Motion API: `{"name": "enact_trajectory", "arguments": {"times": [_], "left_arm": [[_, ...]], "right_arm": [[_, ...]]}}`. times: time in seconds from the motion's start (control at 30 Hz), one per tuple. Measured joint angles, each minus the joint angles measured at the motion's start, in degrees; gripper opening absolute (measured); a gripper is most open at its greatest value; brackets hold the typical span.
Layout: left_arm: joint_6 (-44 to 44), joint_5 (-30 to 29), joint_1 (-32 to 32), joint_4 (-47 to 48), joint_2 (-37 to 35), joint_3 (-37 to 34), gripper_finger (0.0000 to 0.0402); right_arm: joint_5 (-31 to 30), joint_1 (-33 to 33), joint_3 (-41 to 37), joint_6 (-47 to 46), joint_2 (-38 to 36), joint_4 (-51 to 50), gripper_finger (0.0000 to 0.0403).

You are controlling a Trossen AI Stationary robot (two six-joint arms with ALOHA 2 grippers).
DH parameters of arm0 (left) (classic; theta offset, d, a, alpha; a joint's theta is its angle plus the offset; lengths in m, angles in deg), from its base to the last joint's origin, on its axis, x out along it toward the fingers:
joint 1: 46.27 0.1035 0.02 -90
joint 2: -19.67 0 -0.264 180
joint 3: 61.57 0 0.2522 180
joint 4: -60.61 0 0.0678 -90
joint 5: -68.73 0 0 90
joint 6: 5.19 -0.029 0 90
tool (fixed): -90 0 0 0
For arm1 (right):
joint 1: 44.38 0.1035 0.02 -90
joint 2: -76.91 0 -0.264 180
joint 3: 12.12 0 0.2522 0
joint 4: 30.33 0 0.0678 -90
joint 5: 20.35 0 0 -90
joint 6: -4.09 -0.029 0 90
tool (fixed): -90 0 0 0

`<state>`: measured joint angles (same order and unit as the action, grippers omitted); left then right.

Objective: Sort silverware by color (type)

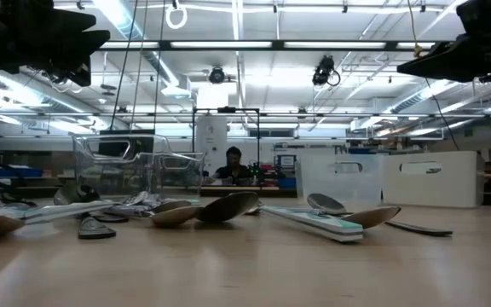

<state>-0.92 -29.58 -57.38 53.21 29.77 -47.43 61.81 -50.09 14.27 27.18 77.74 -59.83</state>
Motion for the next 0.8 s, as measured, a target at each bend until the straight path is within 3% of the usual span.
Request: {"name": "enact_trajectory", "arguments": {"times": [0.53, 0.8], "left_arm": [[-0.2, 0.0, 0.0, -2.9, 0.0, 0.0, 0.0142], [10.5, 0.0, 0.0, -7.2, 0.0, 0.0, 0.0142]], "right_arm": [[0.0, 0.0, 0.0, 0.0, 0.0, 0.0, 0.0199], [0.0, 0.0, 0.0, 2.1, 0.0, 3.3, 0.0199]]}}
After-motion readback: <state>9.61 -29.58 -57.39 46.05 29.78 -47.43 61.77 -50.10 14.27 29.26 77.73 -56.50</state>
